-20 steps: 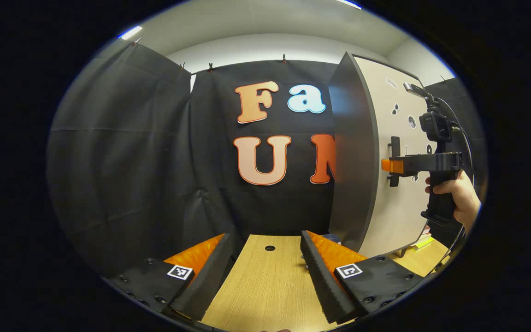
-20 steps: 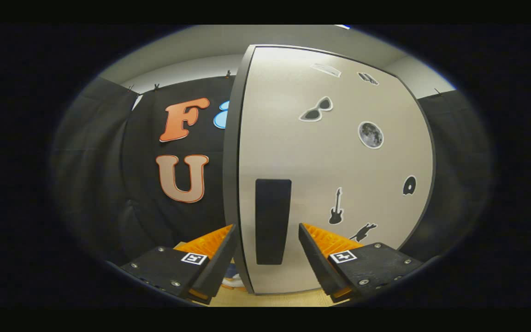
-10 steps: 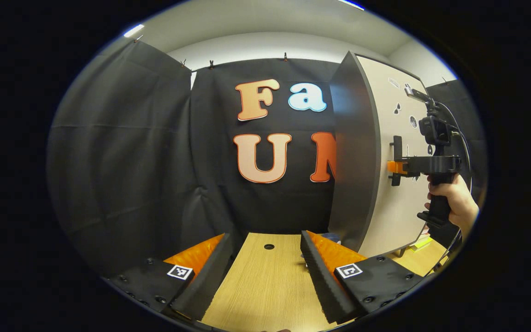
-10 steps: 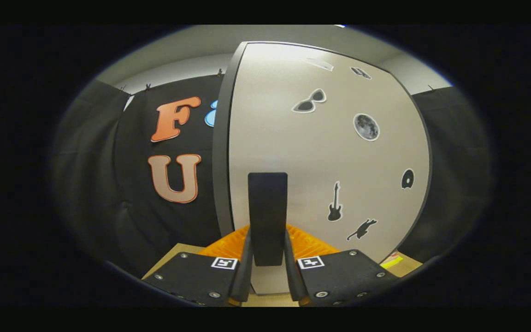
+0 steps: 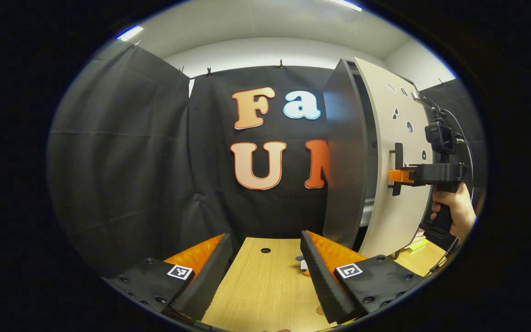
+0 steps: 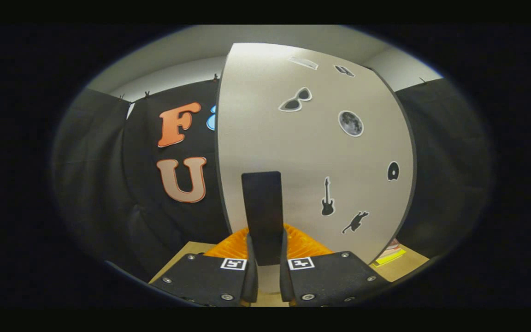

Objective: Open the cabinet door with the right hand, grasp the bottle in the cabinet with the left hand and place it on the coaster, then close the cabinet door with the right hand.

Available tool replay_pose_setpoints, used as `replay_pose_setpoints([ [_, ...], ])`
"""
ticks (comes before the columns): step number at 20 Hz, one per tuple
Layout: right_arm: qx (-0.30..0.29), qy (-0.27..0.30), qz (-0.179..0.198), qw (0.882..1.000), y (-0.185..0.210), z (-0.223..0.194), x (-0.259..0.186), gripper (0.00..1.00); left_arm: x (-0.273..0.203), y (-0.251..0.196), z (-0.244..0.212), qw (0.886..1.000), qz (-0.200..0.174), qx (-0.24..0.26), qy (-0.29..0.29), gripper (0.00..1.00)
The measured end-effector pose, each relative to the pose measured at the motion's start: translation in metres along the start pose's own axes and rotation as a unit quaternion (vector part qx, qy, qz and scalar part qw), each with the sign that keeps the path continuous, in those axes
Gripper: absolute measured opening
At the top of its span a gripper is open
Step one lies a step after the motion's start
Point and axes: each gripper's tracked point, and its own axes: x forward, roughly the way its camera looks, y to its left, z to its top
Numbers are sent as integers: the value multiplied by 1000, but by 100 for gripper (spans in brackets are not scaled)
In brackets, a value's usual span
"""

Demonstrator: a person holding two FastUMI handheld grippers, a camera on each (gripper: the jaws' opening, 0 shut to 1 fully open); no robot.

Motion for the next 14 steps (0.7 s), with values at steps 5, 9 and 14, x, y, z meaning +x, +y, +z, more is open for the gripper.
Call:
replay_pose_setpoints([
  [5, 11, 1, -2, 1000, -7, 0, -9, 18, -19, -24, 11, 1000, -11, 2, -9, 97],
  [9, 17, -4, -2, 1000, -14, -1, -22, 17, -39, -43, 18, 1000, -18, 15, -18, 97],
  [14, 17, -7, -3, 1000, -25, 0, -31, 17, -60, -71, 22, 999, -33, 20, -21, 95],
])
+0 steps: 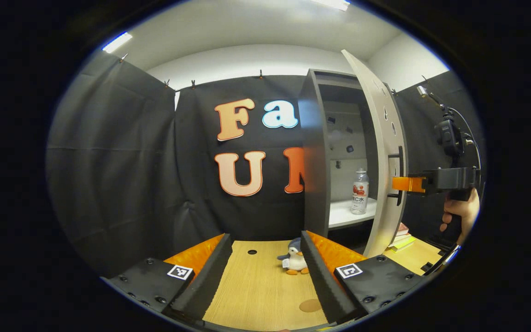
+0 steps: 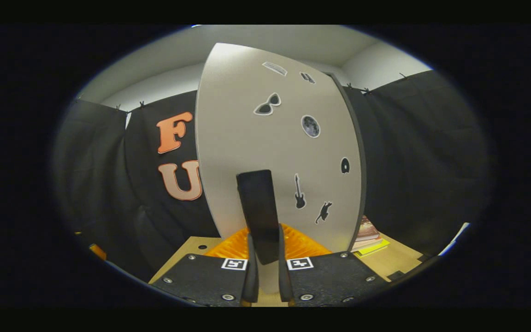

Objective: Open the cabinet door with the right hand, grasp the bottle in the cabinet with the left hand and place it on the coaster, then close the cabinet door with the right hand.

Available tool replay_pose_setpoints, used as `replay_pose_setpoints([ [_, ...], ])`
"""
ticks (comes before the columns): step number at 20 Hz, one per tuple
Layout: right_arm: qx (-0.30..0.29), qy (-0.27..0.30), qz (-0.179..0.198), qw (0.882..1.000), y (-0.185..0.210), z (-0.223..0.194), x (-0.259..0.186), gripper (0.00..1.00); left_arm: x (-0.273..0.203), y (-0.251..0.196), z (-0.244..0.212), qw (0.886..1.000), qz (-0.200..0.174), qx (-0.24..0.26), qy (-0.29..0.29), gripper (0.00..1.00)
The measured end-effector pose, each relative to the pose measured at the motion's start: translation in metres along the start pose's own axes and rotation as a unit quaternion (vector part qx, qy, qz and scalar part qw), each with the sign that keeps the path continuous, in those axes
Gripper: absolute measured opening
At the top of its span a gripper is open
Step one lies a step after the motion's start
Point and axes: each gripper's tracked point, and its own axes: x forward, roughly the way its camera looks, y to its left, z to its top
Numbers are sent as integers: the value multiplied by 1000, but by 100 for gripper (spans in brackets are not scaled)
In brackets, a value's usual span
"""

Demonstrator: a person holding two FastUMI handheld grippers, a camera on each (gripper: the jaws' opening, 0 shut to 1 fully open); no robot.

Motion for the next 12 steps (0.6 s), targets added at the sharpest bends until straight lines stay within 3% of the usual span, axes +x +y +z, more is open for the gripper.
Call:
replay_pose_setpoints([
  [12, 1, 0, -18, 1000, -30, 1, -22, 16, -19, -66, -7, 999, -32, -14, 24, 97],
])
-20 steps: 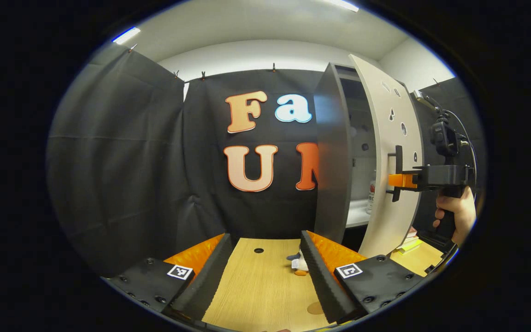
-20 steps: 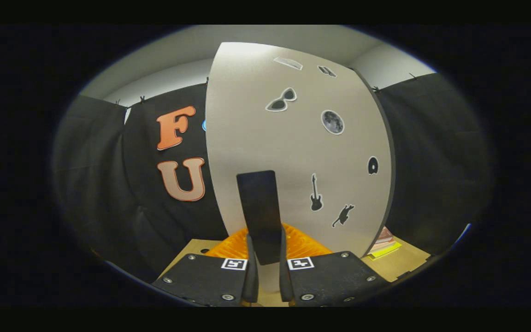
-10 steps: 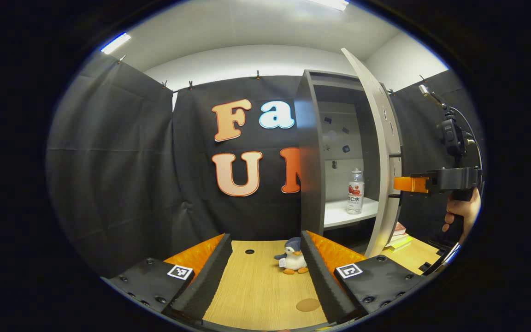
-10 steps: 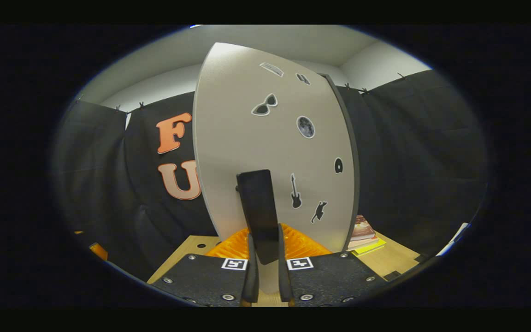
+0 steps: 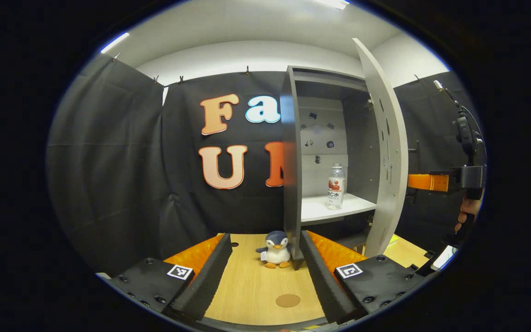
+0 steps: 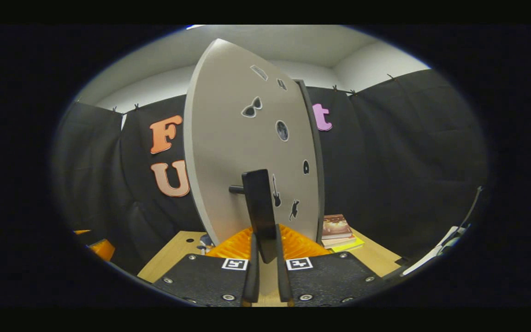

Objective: Open the cabinet door with the right hand, grasp the bottle in the cabinet with the left hand and place it on the coaster, then close the cabinet door with the right hand.

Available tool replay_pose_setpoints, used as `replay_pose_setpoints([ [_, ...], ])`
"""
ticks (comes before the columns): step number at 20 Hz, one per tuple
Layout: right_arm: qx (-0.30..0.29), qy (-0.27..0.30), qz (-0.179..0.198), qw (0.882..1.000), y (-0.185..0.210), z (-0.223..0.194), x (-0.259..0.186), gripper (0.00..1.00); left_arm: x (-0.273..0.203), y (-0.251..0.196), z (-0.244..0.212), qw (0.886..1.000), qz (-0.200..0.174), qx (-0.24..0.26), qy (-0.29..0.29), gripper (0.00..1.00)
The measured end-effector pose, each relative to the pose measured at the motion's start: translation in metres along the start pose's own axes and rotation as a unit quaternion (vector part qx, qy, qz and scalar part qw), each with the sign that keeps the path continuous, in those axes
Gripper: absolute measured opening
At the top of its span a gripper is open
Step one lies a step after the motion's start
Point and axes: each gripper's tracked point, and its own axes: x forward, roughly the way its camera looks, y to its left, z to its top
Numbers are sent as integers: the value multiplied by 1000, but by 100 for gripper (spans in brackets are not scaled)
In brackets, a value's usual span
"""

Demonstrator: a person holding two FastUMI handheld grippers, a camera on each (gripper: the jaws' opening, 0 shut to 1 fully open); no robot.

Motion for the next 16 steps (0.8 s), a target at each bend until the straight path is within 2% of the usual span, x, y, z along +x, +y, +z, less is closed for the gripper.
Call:
replay_pose_setpoints([
  [2, 0, -3, -6, 1000, -8, 1, -4, 13, -3, -8, 1, 1000, -2, 2, 0, 95],
  [5, 0, 0, -11, 1000, -17, 1, -6, 16, -6, -21, 1, 1000, -8, -4, 2, 97],
  [6, -1, -1, -12, 1000, -20, 1, -7, 11, -7, -26, 1, 1000, -11, -7, 3, 95],
  [11, -1, -2, -18, 1000, -36, 4, -8, 13, -9, -50, -2, 1000, -17, -15, 9, 96],
  [16, 3, -4, -2, 1000, -52, 5, -7, 11, -7, -73, -11, 999, -23, -32, 19, 97],
])
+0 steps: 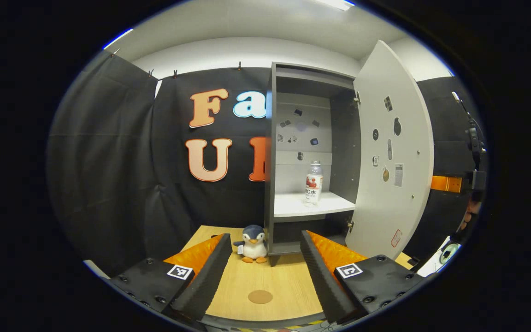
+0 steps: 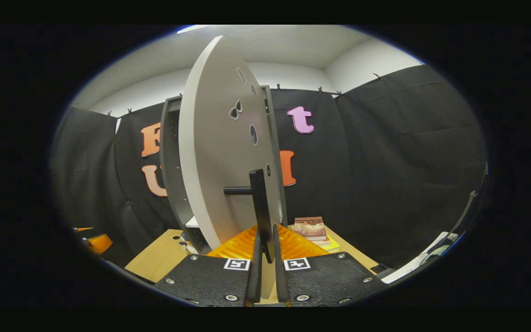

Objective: Open the cabinet door with the right hand, grasp the bottle in the cabinet with the left hand and place it on the coaster, then close the cabinet door with the right hand.

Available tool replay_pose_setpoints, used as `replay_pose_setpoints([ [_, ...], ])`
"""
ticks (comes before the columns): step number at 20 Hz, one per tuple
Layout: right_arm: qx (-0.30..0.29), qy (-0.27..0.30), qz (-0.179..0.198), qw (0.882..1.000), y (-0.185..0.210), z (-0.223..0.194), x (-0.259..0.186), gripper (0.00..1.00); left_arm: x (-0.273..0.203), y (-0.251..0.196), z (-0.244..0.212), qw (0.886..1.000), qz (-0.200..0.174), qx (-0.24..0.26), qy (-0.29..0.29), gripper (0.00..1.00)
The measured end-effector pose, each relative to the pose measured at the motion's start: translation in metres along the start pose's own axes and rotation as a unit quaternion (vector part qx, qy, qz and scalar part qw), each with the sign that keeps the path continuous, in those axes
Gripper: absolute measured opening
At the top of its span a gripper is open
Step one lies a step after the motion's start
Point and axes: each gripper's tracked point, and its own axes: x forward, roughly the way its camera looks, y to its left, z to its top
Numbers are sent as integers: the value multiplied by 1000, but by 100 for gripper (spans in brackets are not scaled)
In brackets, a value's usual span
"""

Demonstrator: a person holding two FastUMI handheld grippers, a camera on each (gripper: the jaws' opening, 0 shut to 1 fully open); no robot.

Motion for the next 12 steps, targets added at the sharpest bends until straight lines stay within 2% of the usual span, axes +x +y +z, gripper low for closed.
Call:
replay_pose_setpoints([
  [4, 0, -9, 10, 1000, -10, 5, 4, 12, 5, -20, 0, 1000, -6, 4, 3, 99],
  [5, -5, -10, 12, 1000, -14, 6, 2, 15, 6, -24, 1, 1000, -6, 7, 1, 95],
  [8, -12, -15, 22, 1000, -25, 8, 6, 0, 12, -35, -1, 1000, -9, 12, 1, 95],
  [10, -5, -15, 25, 1000, -29, 9, 7, 0, 16, -42, -3, 1000, -10, 11, 5, 97],
  [11, -3, -15, 28, 999, -31, 9, 8, 6, 18, -43, -5, 1000, -10, 12, 6, 97],
  [12, 2, -13, 35, 999, -31, 8, 8, 6, 19, -46, -6, 1000, -10, 13, 7, 97],
])
